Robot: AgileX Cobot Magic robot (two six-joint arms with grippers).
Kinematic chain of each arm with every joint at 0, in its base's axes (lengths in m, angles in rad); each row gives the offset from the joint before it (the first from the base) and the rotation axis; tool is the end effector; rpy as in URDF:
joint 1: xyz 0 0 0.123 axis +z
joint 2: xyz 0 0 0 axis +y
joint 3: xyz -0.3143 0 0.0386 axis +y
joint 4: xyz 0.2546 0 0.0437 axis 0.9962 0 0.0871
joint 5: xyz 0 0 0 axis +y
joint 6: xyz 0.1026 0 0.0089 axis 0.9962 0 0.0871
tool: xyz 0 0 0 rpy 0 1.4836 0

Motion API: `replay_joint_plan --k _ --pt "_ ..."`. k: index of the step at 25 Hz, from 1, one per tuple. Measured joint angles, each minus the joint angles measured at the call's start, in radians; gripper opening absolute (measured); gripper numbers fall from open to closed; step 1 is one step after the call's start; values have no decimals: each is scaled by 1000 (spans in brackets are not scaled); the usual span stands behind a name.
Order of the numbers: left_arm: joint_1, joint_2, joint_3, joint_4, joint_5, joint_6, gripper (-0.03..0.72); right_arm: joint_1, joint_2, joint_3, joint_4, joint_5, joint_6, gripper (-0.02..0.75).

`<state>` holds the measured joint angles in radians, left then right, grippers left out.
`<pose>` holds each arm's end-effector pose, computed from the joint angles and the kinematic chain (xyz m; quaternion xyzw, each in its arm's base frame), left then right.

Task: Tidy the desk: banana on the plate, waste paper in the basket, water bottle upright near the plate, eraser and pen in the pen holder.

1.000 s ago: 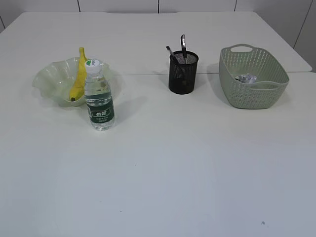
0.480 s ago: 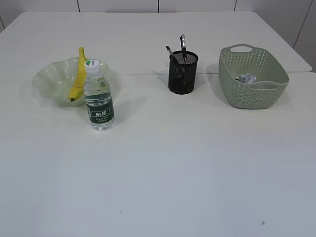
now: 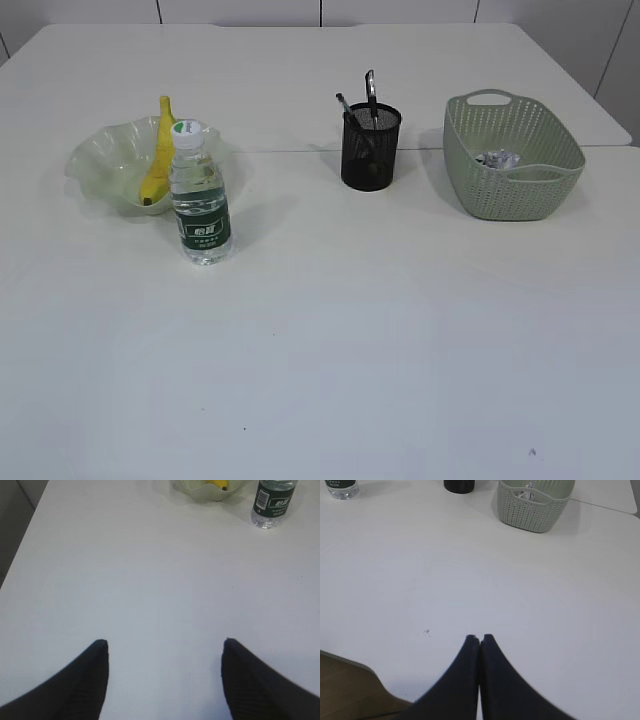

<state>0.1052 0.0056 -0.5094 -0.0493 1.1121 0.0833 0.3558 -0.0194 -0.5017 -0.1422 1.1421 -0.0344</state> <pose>-0.0224 -0.0069 0.2733 -0.0078 0.8651 0.0227 0.5010 -0.0215 -0.0222 0.2685 -0.1617 0.8512 0.0093 0.4993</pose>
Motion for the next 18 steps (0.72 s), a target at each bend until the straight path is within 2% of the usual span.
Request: replay_joint_plan --k 18 --pt "0 0 0 0 0 0 496 0 0 0 0 0 0 -10"
